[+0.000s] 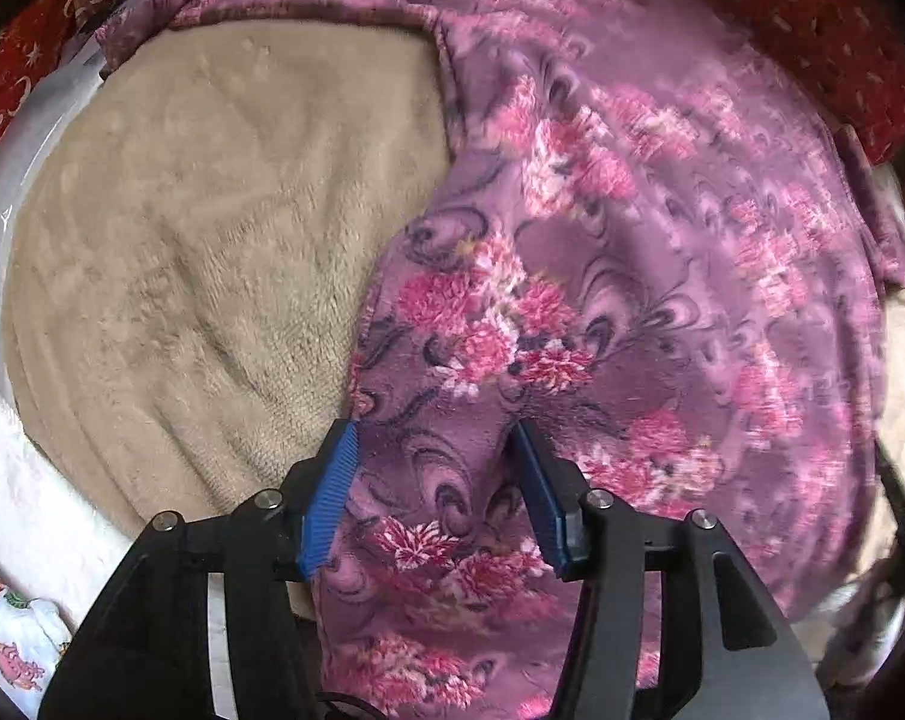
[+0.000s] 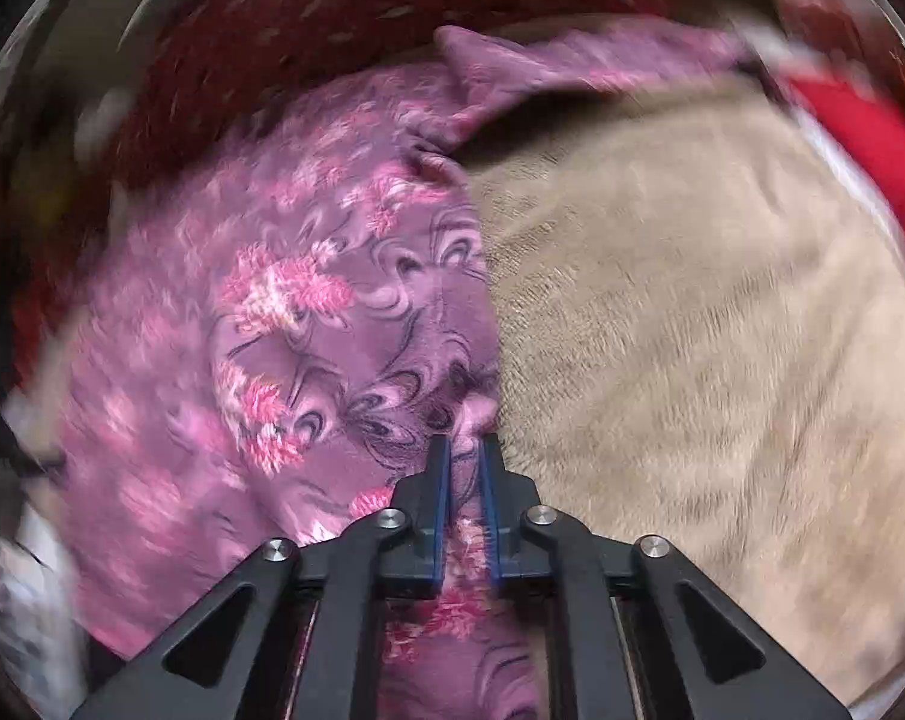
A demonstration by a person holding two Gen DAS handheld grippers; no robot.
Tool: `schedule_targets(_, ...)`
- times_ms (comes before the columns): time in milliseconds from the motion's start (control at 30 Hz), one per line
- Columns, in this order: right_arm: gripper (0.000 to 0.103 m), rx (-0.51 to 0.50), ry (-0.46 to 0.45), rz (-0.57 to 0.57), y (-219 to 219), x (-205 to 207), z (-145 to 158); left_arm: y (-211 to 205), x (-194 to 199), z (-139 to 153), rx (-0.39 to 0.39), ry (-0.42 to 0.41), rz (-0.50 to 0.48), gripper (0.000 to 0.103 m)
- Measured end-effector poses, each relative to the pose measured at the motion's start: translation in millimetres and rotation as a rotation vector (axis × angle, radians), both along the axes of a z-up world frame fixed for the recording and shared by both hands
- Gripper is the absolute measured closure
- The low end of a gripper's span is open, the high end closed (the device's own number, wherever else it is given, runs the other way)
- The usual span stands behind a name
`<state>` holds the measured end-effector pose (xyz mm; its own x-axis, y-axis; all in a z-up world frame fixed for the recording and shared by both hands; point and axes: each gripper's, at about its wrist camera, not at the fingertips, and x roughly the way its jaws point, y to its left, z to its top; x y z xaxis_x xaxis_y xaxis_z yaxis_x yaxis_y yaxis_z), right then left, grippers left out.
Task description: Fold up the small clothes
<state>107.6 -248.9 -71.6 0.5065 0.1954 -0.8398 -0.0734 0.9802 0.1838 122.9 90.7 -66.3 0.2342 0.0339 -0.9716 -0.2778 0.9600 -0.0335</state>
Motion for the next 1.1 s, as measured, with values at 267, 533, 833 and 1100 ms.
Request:
schedule_targets(267,0.059,0.322,-0.121,-0.363,-155,40,55,-5,-9,-4,-0.016,-0.01,-0.055,0.038)
schedule_targets(533,0.048,0.698,-0.138,-0.788,-291,121,21,13,-13,-12,-0.082,0.006,-0.013,0.03)
schedule_targets(833,0.068,0.701,-0.169,-0.886,-299,183,-5,12,42,28,-0.122,-0.09,-0.097,0.031)
schedule_targets(1100,0.096,0.45,-0.29,-0.903,-334,148,53,1,101,19,-0.161,-0.117,-0.066,0.031)
